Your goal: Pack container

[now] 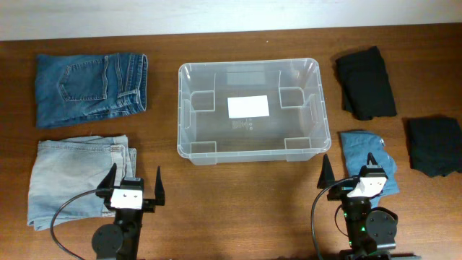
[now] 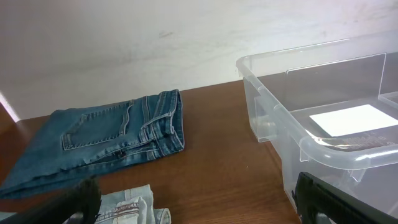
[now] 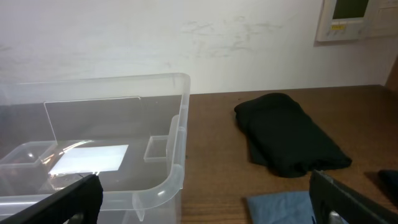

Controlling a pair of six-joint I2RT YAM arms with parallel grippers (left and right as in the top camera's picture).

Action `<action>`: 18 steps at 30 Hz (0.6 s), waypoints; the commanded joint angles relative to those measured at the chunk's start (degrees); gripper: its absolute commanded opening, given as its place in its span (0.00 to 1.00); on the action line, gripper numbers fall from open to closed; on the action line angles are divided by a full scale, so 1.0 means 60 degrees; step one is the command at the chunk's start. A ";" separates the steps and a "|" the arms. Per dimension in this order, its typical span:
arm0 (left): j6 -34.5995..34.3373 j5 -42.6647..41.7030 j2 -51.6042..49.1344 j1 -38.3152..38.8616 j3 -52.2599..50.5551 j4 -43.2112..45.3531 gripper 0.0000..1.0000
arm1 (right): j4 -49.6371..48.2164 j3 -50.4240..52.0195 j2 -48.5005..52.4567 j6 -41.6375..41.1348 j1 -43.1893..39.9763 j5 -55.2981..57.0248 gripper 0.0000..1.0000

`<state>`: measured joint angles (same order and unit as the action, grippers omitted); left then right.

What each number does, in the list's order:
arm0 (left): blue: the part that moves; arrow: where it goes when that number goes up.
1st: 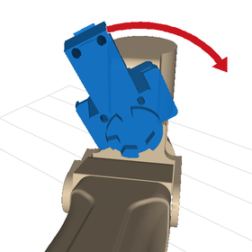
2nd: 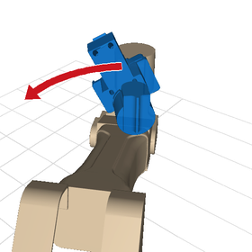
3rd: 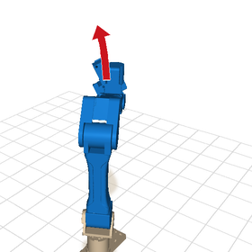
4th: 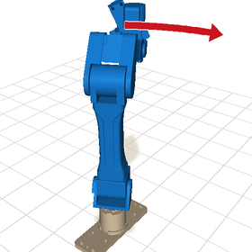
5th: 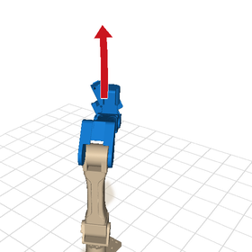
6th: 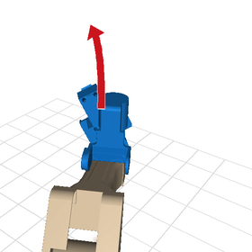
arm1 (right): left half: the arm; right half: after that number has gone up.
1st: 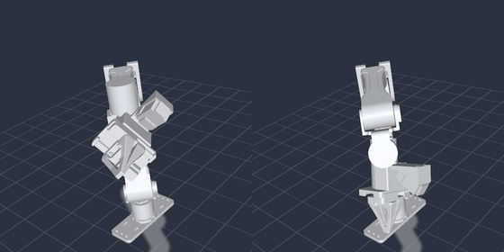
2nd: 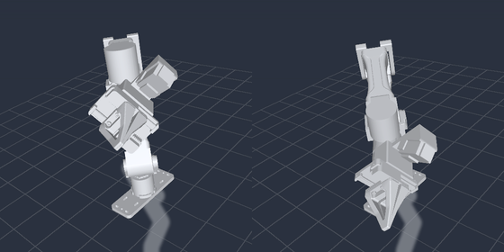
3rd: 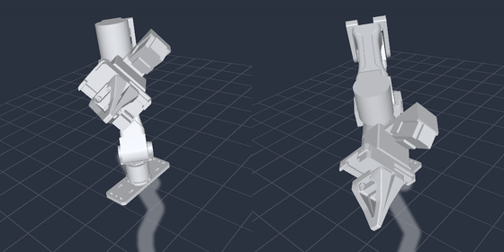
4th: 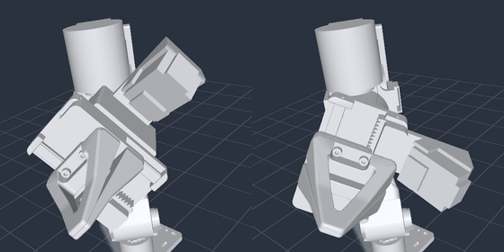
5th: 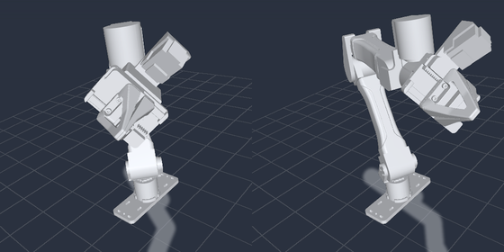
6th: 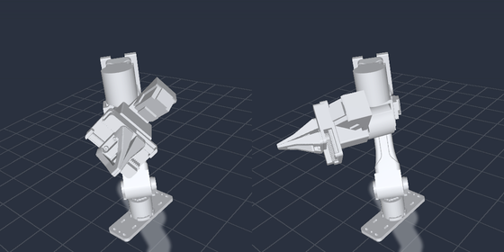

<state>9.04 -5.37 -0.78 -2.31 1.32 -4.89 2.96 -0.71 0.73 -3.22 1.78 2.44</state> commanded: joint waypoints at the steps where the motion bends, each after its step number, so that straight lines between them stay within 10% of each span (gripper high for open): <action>1: 0.0124 0.0040 0.0062 -0.0044 -0.0080 0.0022 0.99 | -0.0066 0.0066 -0.0087 0.0000 -0.0058 -0.0047 0.99; 18: 0.0127 0.0040 0.0062 -0.0044 -0.0080 0.0022 0.99 | -0.3643 -0.0648 0.0033 0.0018 -0.0062 -0.1945 0.98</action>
<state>9.04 -5.37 -0.80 -2.28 1.32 -4.91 -18.44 -0.91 0.71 -3.20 1.78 -7.66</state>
